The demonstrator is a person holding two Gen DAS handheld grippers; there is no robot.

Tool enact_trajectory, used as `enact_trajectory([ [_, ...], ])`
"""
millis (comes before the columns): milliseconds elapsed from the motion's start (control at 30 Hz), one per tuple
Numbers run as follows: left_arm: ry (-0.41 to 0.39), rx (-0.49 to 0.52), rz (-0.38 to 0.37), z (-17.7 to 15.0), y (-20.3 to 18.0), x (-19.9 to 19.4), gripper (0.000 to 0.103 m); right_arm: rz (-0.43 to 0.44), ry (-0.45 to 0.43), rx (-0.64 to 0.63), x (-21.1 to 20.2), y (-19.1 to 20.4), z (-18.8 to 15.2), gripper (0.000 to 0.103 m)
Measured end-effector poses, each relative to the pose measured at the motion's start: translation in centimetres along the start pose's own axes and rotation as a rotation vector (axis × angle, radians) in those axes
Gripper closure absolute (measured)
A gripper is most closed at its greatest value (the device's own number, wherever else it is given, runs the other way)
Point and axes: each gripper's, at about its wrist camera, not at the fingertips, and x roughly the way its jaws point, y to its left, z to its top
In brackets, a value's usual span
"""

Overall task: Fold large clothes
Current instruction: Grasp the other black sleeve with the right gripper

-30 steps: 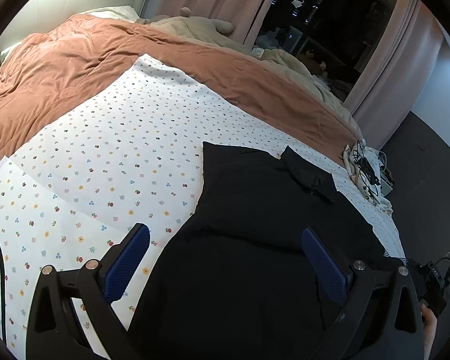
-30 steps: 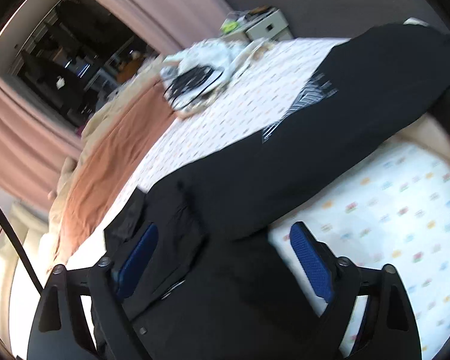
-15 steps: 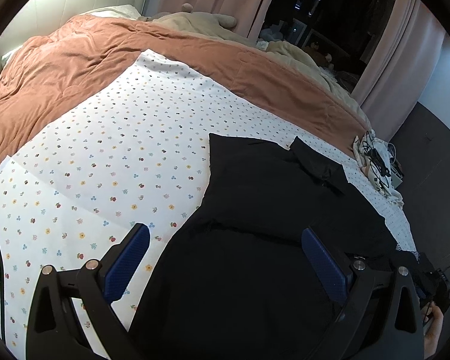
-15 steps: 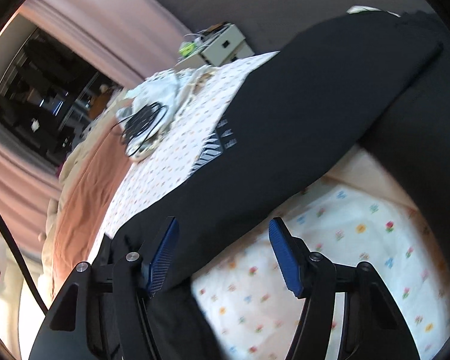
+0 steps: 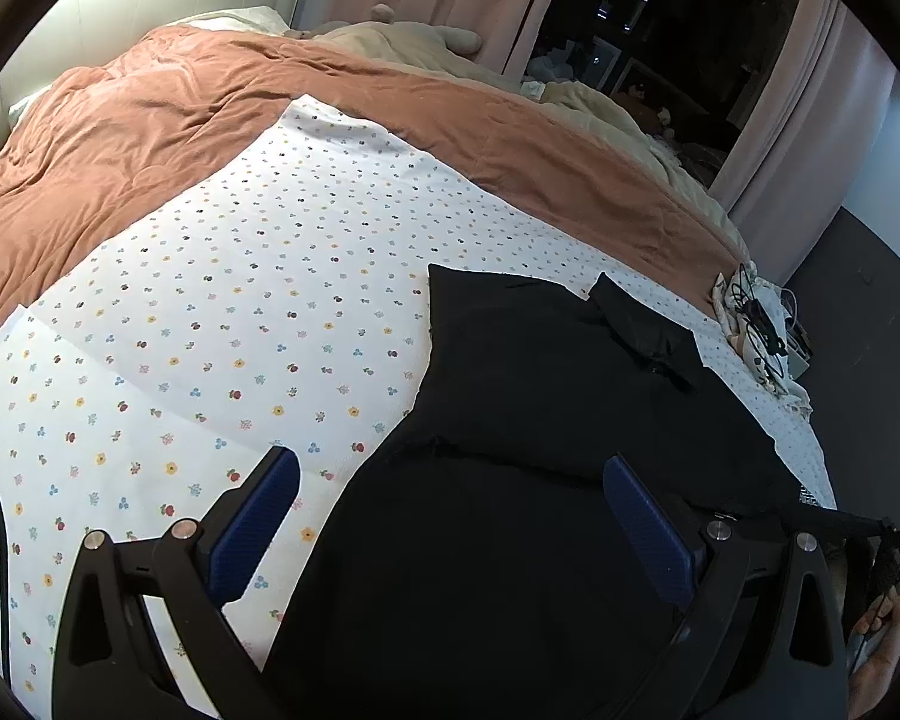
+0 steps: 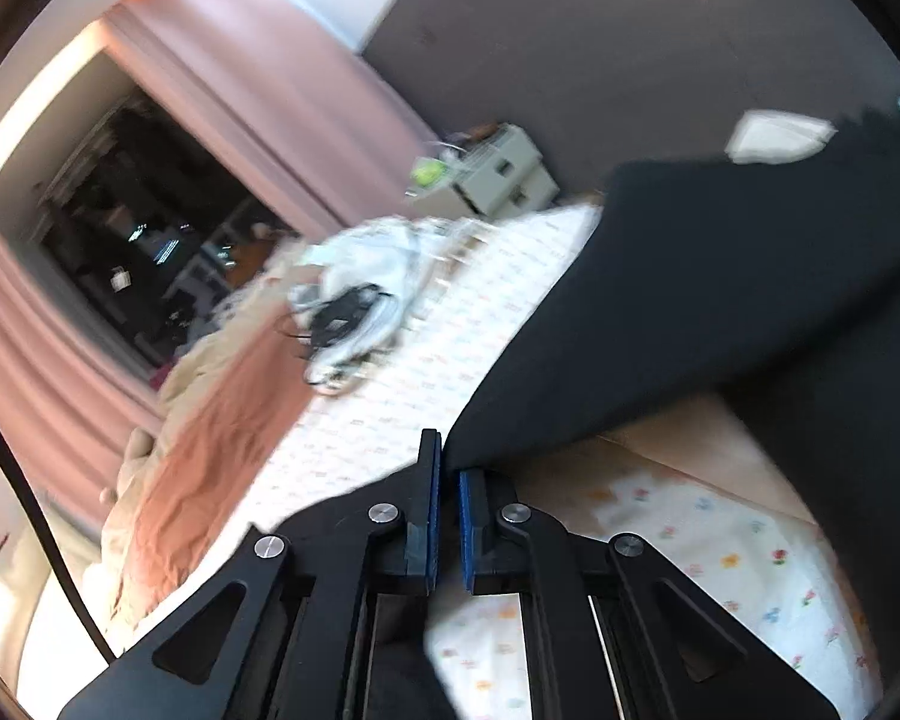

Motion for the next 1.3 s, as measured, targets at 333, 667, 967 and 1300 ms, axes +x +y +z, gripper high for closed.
enact_trajectory([
  [333,-0.006,-0.019,-0.025,0.2,0.2,-0.5,0.000,0.145,0.044,-0.142,-1.6,9.2,-3.9,0.101],
  [667,-0.006,-0.041,-0.038,0.4,0.5,-0.6,0.000,0.263,0.205,-0.230,0.3,14.3,-8.5,0.101],
  [967,-0.005,-0.029,0.004,0.3,0.7,-0.6,0.000,0.155,0.458,-0.351,5.0,16.6,-14.0,0.100],
  [1300,0.018,0.004,0.058,-0.2,0.3,0.5,0.000,0.060,0.604,-0.284,11.9,18.6,-12.6,0.100],
])
